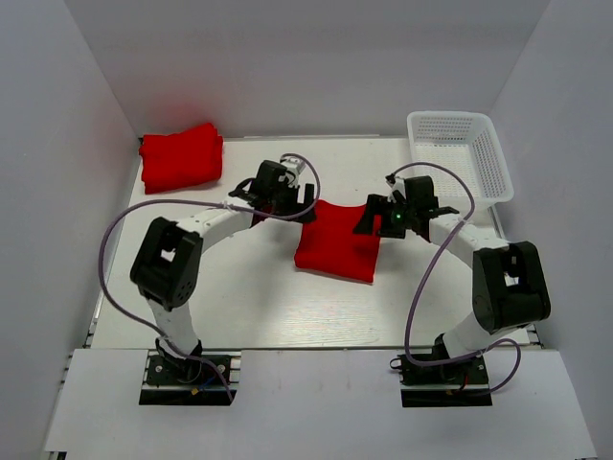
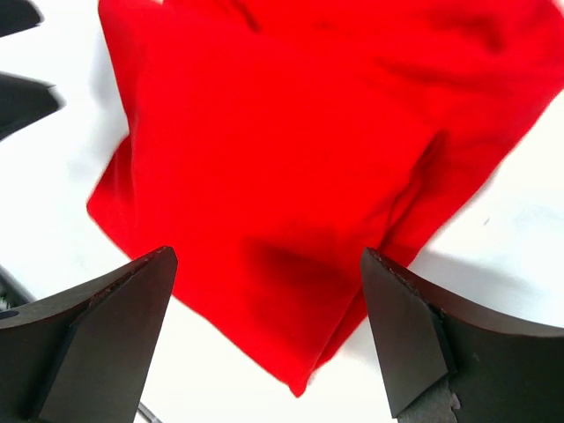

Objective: Fold and stack the t-shirts
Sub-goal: Smooth out wrinkles on the folded tshirt

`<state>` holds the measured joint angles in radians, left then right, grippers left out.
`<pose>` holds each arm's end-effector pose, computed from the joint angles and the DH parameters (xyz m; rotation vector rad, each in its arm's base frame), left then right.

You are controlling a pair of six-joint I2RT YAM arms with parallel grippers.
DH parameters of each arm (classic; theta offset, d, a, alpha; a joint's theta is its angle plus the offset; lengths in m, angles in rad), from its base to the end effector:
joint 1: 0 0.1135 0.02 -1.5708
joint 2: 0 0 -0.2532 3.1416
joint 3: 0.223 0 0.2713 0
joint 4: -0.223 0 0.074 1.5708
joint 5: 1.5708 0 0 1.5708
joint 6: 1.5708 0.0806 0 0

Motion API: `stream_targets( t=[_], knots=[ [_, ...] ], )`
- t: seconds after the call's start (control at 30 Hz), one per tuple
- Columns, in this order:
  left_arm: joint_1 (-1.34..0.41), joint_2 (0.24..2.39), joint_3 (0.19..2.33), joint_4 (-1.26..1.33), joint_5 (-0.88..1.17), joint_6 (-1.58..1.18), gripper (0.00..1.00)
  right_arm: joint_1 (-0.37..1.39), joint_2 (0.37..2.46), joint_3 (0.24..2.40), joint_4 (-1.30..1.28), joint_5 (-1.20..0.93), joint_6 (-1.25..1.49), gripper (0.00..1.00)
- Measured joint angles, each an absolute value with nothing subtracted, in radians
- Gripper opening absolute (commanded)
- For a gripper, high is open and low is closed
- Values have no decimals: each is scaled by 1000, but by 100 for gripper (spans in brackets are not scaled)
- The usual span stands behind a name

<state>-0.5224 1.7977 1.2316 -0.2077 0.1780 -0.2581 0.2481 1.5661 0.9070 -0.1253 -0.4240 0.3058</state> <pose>0.3760 -0.2330 0.1618 0.4065 2.3725 -0.5838 0.3497 0.1228 0.1479 -0.1442 2.3937 0.7654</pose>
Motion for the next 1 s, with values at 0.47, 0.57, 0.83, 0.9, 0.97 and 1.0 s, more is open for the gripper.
stream_targets(
  t=[0.47, 0.57, 0.83, 0.9, 0.97, 1.0],
  knots=[
    [-517, 2052, 1454, -241, 199, -213, 72, 242, 1694, 1019, -133, -332, 341, 90],
    [-517, 2055, 1455, -242, 215, -209, 60, 242, 1720, 1022, -133, -317, 349, 90],
    [-517, 2074, 1464, -228, 273, -206, 0, 242, 1746, 1034, -118, -313, 367, 12],
    [-517, 2090, 1470, -221, 286, -203, 0, 242, 1746, 1034, -112, -313, 379, 0],
    [-517, 2098, 1470, -214, 299, -200, 0, 242, 1745, 1034, -106, -313, 382, 0],
    [-517, 2098, 1467, -204, 305, -199, 0, 242, 1744, 1034, -105, -313, 383, 0]
  ],
)
